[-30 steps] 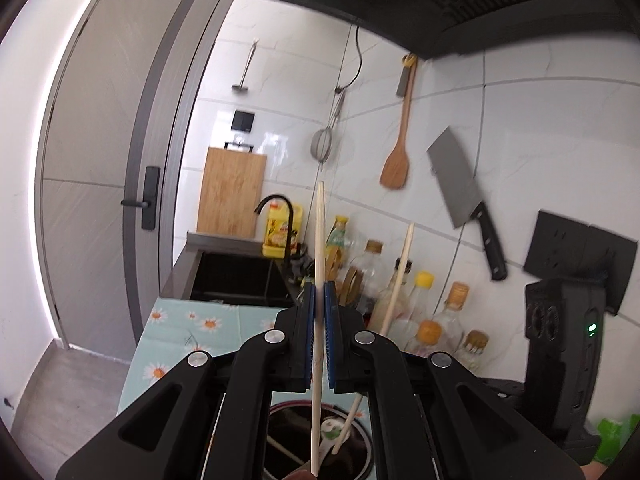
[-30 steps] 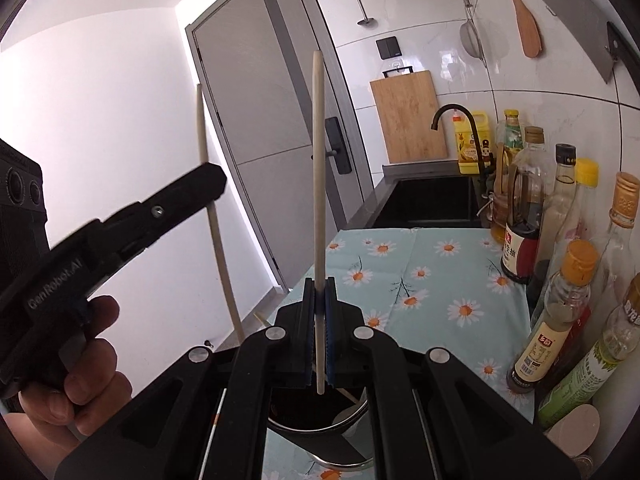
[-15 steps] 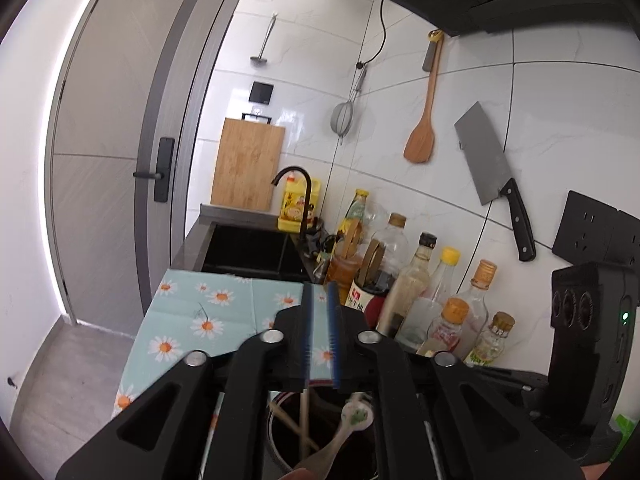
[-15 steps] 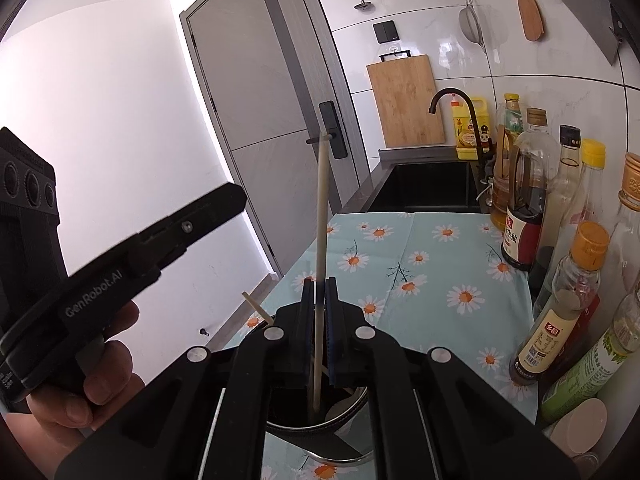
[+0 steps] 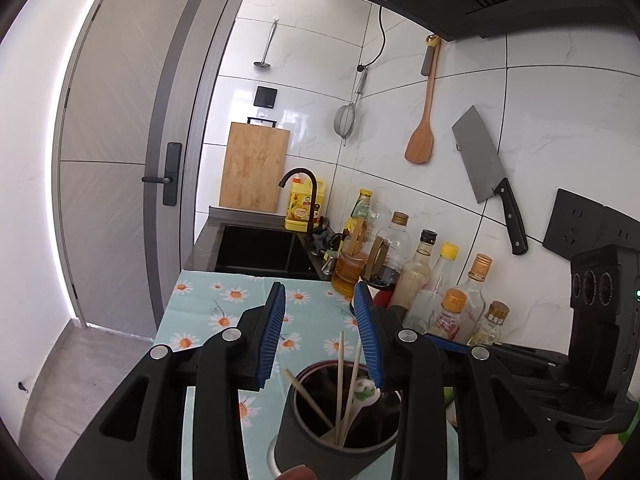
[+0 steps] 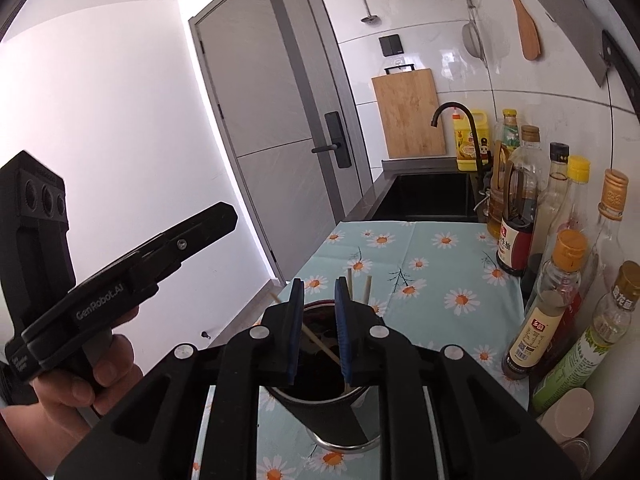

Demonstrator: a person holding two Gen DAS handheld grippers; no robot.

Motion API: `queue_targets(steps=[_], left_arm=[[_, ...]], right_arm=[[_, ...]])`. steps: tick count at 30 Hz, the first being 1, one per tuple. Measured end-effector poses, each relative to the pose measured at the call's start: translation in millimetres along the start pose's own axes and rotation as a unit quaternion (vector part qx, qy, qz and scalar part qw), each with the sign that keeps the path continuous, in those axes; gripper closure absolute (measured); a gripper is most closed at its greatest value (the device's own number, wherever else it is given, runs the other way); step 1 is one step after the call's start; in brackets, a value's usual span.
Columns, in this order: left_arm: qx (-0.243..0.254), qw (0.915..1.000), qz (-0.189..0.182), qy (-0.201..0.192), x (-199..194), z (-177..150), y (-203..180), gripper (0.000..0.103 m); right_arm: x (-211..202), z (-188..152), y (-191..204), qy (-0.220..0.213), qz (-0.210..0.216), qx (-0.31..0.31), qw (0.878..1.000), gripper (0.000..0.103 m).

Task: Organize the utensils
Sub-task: 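Open both tools and lift them away from the holder, then move both open tools back over the loose utensils on the tablecloth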

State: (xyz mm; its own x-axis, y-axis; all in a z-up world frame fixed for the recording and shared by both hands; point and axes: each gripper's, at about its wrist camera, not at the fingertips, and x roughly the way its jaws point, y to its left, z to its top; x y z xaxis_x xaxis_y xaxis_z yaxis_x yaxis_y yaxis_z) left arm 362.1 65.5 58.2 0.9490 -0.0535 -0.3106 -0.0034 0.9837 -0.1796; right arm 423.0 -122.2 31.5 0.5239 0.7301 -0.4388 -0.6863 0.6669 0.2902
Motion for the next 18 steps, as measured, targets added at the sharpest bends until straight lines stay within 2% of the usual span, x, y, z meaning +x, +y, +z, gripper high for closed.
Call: queue_targets(steps=[7,11,18], left_arm=[[0.007,0.9998,0.009,0.017,-29.7,-14.2,6.1,0.069],[0.006,0.9994,0.012,0.033,-51.8,-31.6,13.2,0.069],[-0.016,0.9969,0.031,0.071,-90.6,-70.5,29.4,0.069]], right_arm=[[-10.0,-14.0,32.5,0.038,0.015,-0.063,0.997,0.086],[-17.1,-27.3,56.5,0.063,0.035,-0.109,0.991,0.086],[-20.7,-57.0,81.6,0.105,0.039,-0.161,0.981,0.086]])
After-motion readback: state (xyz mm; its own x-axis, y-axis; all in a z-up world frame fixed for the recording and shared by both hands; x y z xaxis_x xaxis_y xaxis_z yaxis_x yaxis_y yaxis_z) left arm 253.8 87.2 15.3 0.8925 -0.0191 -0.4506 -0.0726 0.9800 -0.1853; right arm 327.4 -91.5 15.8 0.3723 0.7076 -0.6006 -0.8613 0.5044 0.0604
